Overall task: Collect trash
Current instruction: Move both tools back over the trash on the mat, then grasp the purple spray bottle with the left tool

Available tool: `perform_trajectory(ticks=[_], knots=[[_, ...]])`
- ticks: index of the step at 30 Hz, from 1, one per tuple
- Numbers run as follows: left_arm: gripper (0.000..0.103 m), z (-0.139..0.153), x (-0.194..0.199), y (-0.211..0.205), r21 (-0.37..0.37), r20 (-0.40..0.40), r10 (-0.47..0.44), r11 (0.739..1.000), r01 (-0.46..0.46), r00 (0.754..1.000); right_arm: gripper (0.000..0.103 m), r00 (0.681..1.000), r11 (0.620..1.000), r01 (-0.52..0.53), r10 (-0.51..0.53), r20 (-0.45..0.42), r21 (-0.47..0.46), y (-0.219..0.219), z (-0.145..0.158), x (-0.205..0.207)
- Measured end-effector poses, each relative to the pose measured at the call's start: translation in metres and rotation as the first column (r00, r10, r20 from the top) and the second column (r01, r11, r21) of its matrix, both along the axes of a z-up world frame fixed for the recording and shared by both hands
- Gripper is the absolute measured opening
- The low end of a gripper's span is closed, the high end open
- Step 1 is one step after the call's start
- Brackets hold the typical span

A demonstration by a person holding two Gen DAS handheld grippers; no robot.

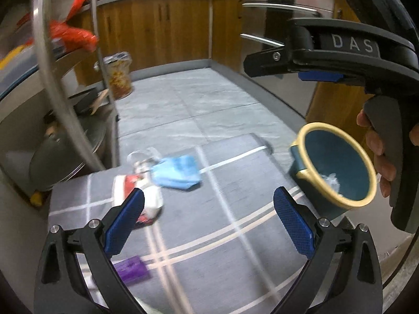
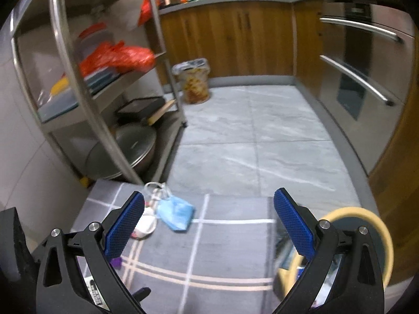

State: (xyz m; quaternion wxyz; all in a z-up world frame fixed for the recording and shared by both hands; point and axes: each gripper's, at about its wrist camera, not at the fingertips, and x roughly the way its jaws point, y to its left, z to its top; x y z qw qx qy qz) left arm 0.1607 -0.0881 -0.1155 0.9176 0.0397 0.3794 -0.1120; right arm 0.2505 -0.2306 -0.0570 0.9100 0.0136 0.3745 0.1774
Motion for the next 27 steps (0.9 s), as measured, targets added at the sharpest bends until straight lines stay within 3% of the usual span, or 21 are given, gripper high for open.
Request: perform_trajectory(ticks=[6, 12, 20, 27], knots=[[0.097, -0.023, -0.002, 0.050, 0.042, -0.057, 0.106, 0.994, -0.104, 0.993, 0.098, 0.999, 0.999, -0.036, 0.035, -0.041, -0.014, 0.029, -0.013, 0.008], [0.097, -0.049, -0.004, 0.098, 0.039, -0.138, 0.208, 0.978, -0.205, 0.968, 0.098, 0.995, 0.997, -0.050, 0.044, -0.091, -0.055, 0.045, -0.029, 0.018], [0.097, -0.067, -0.010, 0.099, 0.052, -0.182, 0.154, 0.988, -0.147, 0.971, 0.098, 0.984, 0.993, -0.028, 0.008, -0.179, -0.112, 0.057, -0.062, 0.035], [0.097, -0.088, -0.010, 0.103, 0.105, -0.234, 0.140, 0.987, -0.118, 0.962, 0.098, 0.981, 0.991, -0.041, 0.016, -0.194, -0.127, 0.068, -0.076, 0.047]])
